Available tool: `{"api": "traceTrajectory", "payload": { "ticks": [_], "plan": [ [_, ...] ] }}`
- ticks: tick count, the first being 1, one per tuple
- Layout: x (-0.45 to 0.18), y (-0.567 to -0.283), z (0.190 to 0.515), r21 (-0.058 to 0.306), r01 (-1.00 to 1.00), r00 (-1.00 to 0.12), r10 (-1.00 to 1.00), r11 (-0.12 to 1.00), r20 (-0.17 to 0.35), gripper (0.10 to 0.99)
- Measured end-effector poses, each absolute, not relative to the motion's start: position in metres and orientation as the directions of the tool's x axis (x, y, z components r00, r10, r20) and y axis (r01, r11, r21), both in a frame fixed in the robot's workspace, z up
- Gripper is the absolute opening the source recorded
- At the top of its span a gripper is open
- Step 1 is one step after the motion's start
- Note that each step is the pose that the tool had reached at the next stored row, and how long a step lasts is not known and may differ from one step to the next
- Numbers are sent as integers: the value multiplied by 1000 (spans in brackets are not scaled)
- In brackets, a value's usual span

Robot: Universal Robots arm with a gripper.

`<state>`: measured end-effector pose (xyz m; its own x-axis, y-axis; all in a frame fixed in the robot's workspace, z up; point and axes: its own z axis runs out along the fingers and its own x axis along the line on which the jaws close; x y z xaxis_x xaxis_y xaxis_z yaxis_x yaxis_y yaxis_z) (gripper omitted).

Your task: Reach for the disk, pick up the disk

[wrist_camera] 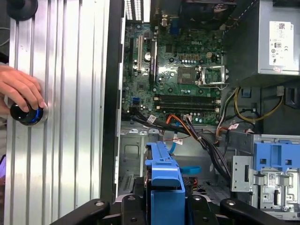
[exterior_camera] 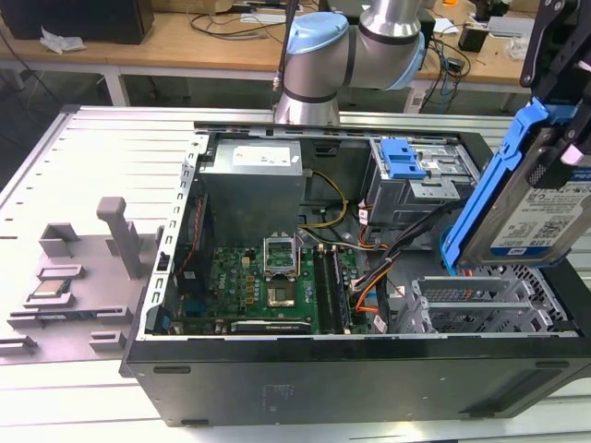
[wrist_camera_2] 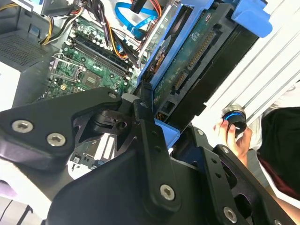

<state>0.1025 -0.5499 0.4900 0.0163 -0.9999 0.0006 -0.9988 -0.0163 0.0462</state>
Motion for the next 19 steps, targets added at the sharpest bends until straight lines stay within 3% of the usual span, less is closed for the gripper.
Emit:
{"api": "traceTrajectory", "payload": {
  "ticks": [19],
  "plan": [
    [102,-565,464,46,-999,13,-1000,-13,1,365]
  ]
}}
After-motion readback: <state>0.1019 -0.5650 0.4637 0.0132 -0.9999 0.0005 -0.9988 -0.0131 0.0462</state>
